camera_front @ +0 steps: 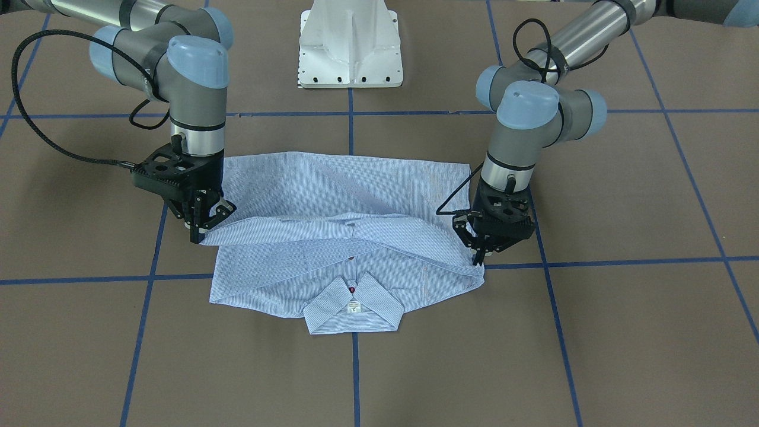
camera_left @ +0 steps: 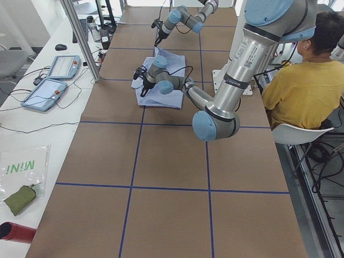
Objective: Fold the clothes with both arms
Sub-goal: 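Release the hem near the collar and draw both grippers back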
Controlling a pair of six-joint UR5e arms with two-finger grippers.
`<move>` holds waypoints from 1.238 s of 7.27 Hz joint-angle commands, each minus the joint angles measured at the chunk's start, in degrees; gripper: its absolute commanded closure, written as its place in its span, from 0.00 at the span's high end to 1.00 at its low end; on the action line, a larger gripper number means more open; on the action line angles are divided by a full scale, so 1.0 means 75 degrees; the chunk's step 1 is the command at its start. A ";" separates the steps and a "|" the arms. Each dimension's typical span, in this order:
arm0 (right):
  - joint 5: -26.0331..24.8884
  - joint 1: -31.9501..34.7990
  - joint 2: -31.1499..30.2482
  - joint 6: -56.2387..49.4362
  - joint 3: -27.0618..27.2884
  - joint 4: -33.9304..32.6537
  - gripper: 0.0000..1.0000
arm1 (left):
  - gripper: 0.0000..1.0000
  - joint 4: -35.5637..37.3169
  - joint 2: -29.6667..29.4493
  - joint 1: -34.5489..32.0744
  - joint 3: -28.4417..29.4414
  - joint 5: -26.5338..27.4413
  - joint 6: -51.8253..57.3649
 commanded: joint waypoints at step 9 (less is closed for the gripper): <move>0.1607 0.0849 0.0220 -0.1222 -0.0806 0.1591 1.00 | 1.00 -0.0251 0.0019 -0.0101 -0.0015 -0.0844 0.0731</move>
